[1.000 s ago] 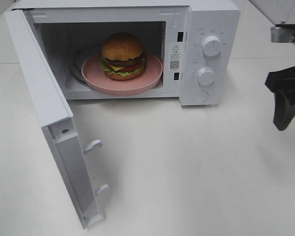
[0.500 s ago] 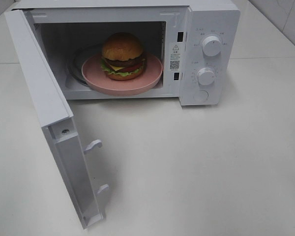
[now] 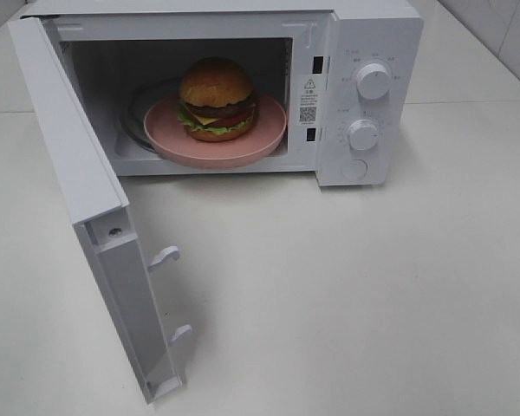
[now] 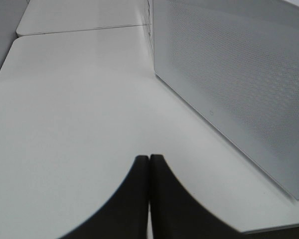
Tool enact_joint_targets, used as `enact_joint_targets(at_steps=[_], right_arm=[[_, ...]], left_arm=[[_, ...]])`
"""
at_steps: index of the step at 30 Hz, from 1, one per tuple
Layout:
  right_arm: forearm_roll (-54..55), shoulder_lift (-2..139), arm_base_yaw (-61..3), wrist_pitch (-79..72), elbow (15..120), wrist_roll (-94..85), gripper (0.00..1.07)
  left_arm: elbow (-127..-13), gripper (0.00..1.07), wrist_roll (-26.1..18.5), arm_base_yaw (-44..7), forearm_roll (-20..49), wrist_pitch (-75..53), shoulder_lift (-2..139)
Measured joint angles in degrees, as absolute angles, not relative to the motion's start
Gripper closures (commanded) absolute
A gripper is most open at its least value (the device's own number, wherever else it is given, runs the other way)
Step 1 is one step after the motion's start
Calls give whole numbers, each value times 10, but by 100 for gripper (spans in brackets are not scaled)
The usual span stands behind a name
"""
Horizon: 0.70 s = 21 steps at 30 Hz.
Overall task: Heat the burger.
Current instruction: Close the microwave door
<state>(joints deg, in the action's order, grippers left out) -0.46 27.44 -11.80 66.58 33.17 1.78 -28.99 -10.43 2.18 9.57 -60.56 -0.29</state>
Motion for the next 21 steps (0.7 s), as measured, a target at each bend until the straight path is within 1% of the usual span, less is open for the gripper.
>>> enact_joint_targets(at_steps=[1,5,6,7,11,14,15,16,17,18,19,20,21], right_arm=[[0,230,-118,657,317,6,34],[0,201,-118,653,315,4,36],[0,161,-118,645,313,0,38],[0,161,-118,645,313,0,38],[3,93,-118,639,313,0,42],[3,68,-118,638,313,0,44],[3,44,-118,638,312,0,45],[3,44,-118,638,312,0,45],[3,18,-118,636,312,0,46],[3,18,-118,636,312,0,46],[3,2,-118,635,312,0,47],[3,2,-118,635,312,0,47],[3,-2,-118,635,311,0,47]], left_arm=[[-290,106,-104,22,100,-606,-3],[-290,106,-104,22,112,-604,-3],[-292,106,-104,22,124,-593,-3],[-292,106,-104,22,124,-593,-3],[-297,106,-104,22,152,-533,19],[-297,106,-105,22,157,-513,38],[-297,106,-116,22,157,-501,62],[-297,106,-116,22,157,-501,62],[-297,106,-134,22,159,-493,96],[-297,106,-134,22,159,-493,96],[-297,106,-159,22,164,-480,132],[-297,106,-159,22,164,-480,132],[-297,106,-183,22,174,-457,164]])
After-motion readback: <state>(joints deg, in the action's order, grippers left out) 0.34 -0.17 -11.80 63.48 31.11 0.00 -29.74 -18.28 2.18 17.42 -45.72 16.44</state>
